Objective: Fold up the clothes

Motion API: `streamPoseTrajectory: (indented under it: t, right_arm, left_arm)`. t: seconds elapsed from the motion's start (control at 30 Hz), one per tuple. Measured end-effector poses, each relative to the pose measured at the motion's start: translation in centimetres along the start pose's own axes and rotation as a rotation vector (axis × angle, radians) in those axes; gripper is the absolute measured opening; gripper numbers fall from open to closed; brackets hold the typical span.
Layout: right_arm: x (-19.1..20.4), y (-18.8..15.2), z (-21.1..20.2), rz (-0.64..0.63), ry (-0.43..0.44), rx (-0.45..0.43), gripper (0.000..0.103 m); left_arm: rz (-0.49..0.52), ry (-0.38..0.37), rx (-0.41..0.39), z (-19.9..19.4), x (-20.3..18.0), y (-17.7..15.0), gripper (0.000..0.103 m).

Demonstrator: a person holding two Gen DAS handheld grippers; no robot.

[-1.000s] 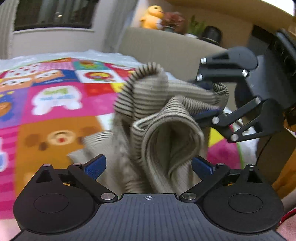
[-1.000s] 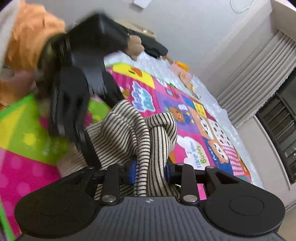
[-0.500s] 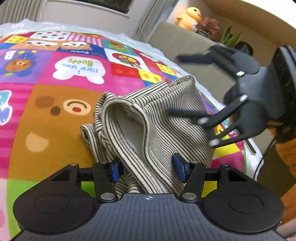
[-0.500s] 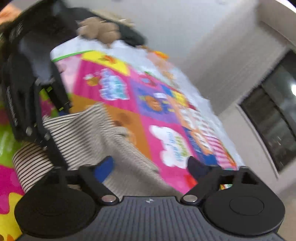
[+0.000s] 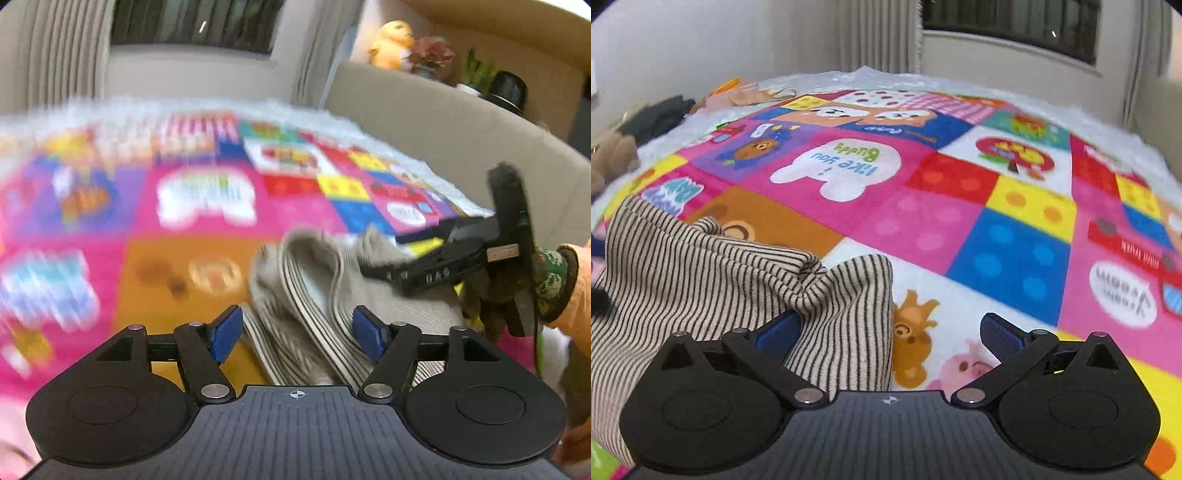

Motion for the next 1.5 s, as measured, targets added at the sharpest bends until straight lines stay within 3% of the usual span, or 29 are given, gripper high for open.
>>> streamPoseTrajectory:
  t: [0.13,0.27,0.33,0.37,0.43,0.5,0.63,0.77,0.93,1.0,1.1,1.27,1.37,1.5]
  right_arm:
    - [-0.2,-0.9,-0.3,0.043,-0.004,-0.012,0.103]
    - [-1.8,-1.0,-0.2,0.185,0.071,0.023,0.103]
    - [-3.4,-1.1,-0.2,0.301,0.146,0.058,0.103]
    - [-3.9,-1.0,-0.8,0.327,0.153,0.032,0.103]
    - [-4.8,-0.6,-2.2,0.37,0.157,-0.024,0.103]
    - [-4.6,0.1,-3.2,0.31,0.056,-0.097,0.103]
    - [-3.2,0.0,-0.2,0.143,-0.073,-0.001,0.103]
    - [-2.5,-0.9,0.6,0.09,-0.116,-0.045,0.103]
    - [-4.7,-2.1,-4.1,0.315,0.019,-0.062,0.103]
    - [-5.0,-3.4,-6.7,0.404,0.098,-0.063,0.097]
    - [-3.4,-6.0,-9.1,0.485,0.21,-0.01,0.083]
    - [0.3,-9.1,-7.7,0.614,0.395,0.131,0.077]
    - [0.7,-7.7,-6.8,0.587,0.412,0.093,0.066]
    - [-0.3,-5.1,-5.4,0.571,0.38,0.058,0.064]
  left_arm:
    - [0.16,-0.102,-0.061,-1.0,-1.8,3.3,0.086]
    - [0.278,-0.214,0.064,3.8,-2.5,4.0,0.083]
    - [0.289,-0.199,0.131,6.8,-1.9,3.7,0.073]
    - [0.276,-0.196,0.149,7.8,-1.4,3.5,0.071]
    - [0.224,-0.214,0.162,8.9,-0.3,3.3,0.078]
    - [0.172,-0.232,0.175,10.0,0.7,3.0,0.085]
    - [0.068,-0.268,0.201,12.3,2.8,2.5,0.09]
    - [-0.012,-0.299,0.221,13.6,4.2,2.1,0.096]
    - [-0.064,-0.329,0.235,13.3,4.5,1.5,0.097]
    - [-0.085,-0.342,0.24,13.2,4.6,1.3,0.097]
    - [-0.116,-0.36,0.248,13.0,4.8,1.0,0.097]
    - [-0.168,-0.389,0.26,12.6,5.0,0.4,0.096]
    - [-0.184,-0.382,0.258,11.6,4.9,-0.3,0.094]
    - [-0.213,-0.352,0.256,10.1,5.1,-1.0,0.093]
Point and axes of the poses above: each gripper's, at about its wrist camera, not at the fingertips, and z roughly the way its jaws point, x to its left, y to its top, the point moved 1 cm from there along z, roughly the way its jaws point, and after that the axes turned 2 degrees about y, right-handed, at the moved point
